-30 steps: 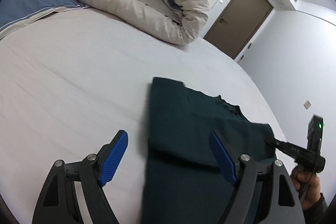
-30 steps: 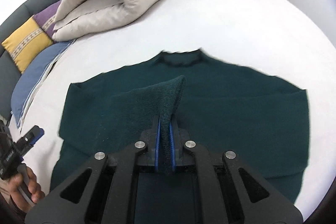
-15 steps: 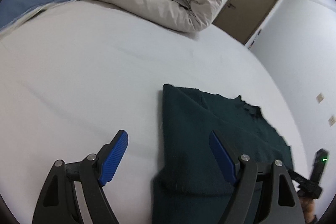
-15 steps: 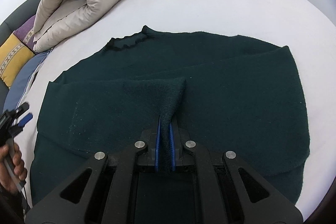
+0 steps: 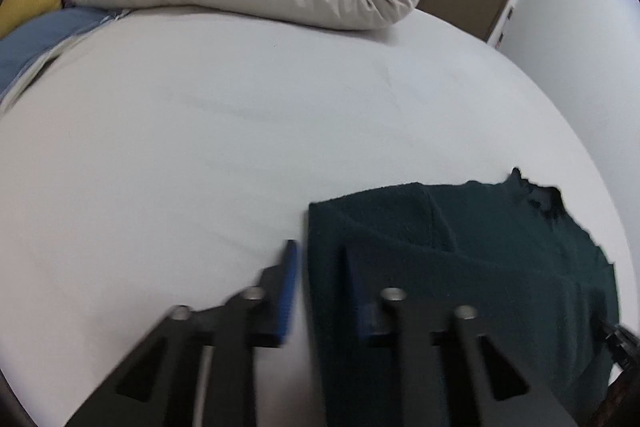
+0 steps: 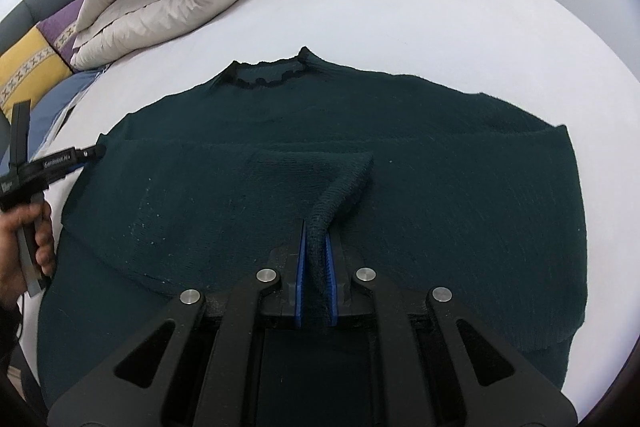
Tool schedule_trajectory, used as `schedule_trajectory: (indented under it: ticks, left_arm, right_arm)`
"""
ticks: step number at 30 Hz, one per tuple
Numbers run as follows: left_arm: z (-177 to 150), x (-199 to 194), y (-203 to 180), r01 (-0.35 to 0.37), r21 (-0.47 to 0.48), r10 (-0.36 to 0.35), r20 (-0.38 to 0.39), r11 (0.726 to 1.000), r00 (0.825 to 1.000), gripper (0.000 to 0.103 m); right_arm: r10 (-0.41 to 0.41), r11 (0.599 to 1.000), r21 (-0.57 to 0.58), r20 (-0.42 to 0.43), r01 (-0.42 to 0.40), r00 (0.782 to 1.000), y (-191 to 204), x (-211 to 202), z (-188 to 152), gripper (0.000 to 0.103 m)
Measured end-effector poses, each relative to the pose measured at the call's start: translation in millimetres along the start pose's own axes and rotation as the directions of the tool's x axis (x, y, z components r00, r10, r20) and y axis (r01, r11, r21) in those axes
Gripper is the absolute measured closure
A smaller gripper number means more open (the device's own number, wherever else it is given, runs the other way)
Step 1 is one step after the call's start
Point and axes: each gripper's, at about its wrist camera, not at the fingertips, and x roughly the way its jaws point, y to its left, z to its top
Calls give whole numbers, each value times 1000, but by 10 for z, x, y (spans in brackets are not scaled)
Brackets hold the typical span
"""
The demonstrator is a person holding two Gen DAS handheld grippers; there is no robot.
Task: Fold small clothes
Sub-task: 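Grasp the remaining side edge with the right tool and fold it inward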
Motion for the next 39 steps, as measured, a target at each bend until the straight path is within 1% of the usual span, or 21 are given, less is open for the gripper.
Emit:
schedule_trajectory:
  ticks: [2, 5, 7, 10, 12, 15, 16, 18, 19, 20, 21, 22, 23, 25, 27, 29, 31, 33, 34, 36, 39]
  left_arm:
    - [-45, 22, -93, -42, 69, 41, 21, 997, 999, 89]
    - [-64, 43, -93, -55, 74, 52, 42, 996, 998, 92]
    - [-63, 64, -57, -56, 72, 53, 47, 996, 998, 92]
    - [-67, 94, -103, -92, 125, 85, 58, 988, 995, 92]
    - [-48, 76, -151, -118, 148, 110, 63, 982, 992, 92]
    - [-77, -124, -179, -129, 153, 116, 94, 980, 989, 92]
    - [-99, -222, -169, -126, 142, 112, 104, 982, 988, 93]
    - [-177, -469, -157, -104, 137, 85, 137, 985, 987, 92]
    - [-231, -591, -152, -92, 137, 72, 148, 986, 986, 89]
    - [-283, -666, -152, -78, 136, 58, 142, 988, 988, 81]
    - [-328, -702, -161, -70, 139, 52, 130, 988, 990, 76]
    - [-388, -716, -190, -71, 153, 54, 116, 986, 992, 67]
    - [-441, -689, -230, -80, 176, 64, 97, 981, 993, 60]
    - [-534, -590, -292, -104, 217, 92, 66, 971, 994, 60]
    - [-621, -426, -274, -108, 218, 106, 21, 970, 994, 58]
    - [-652, -403, -233, -96, 201, 94, 21, 975, 995, 57]
    - [-645, -394, -234, -99, 203, 97, 19, 974, 995, 57]
    - [-657, -384, -272, -124, 230, 119, 35, 965, 992, 57]
    - [-685, -388, -272, -124, 227, 119, 39, 966, 992, 57]
    - [-687, -383, -222, -111, 203, 105, 44, 973, 994, 57]
    - [-709, -377, -218, -115, 206, 107, 49, 972, 993, 57]
  right_arm:
    - [-14, 1000, -4, 1, 14, 1000, 6, 13, 10, 95]
    - [-27, 999, 21, 1, 27, 1000, -63, 46, 32, 96]
    - [-13, 998, 60, 6, 13, 1000, -161, 58, 34, 96]
    - [46, 990, 132, 12, -47, 999, -326, 95, 17, 96]
    - [52, 986, 156, 14, -53, 999, -350, 106, 29, 98]
    - [62, 984, 168, 7, -62, 998, -304, 58, 39, 91]
    - [71, 983, 171, 8, -71, 997, -292, 19, 36, 90]
    - [86, 979, 186, 14, -87, 996, -289, -38, 15, 85]
    - [87, 977, 193, 15, -88, 996, -281, -62, -1, 78]
    - [87, 976, 198, 16, -88, 996, -274, -80, -17, 74]
    - [88, 977, 192, 15, -89, 996, -255, -86, -41, 73]
    - [82, 979, 186, 9, -82, 997, -238, -82, -63, 73]
    - [71, 982, 177, -4, -69, 997, -220, -63, -91, 73]
    - [58, 985, 164, 3, -58, 998, -204, -68, -129, 73]
    - [37, 988, 148, -5, -36, 999, -193, -74, -135, 76]
    - [-15, 992, 127, -7, 16, 1000, -204, -100, -125, 86]
    - [-53, 989, 138, -2, 53, 999, -276, -124, -100, 88]
    - [-97, 981, 169, 1, 95, 995, -388, -129, -77, 94]
    - [-125, 977, 173, -6, 124, 992, -429, -118, -77, 103]
    - [-108, 977, 184, -6, 108, 994, -489, -88, -114, 103]
    - [-112, 983, 143, 0, 111, 994, -450, -85, -146, 103]
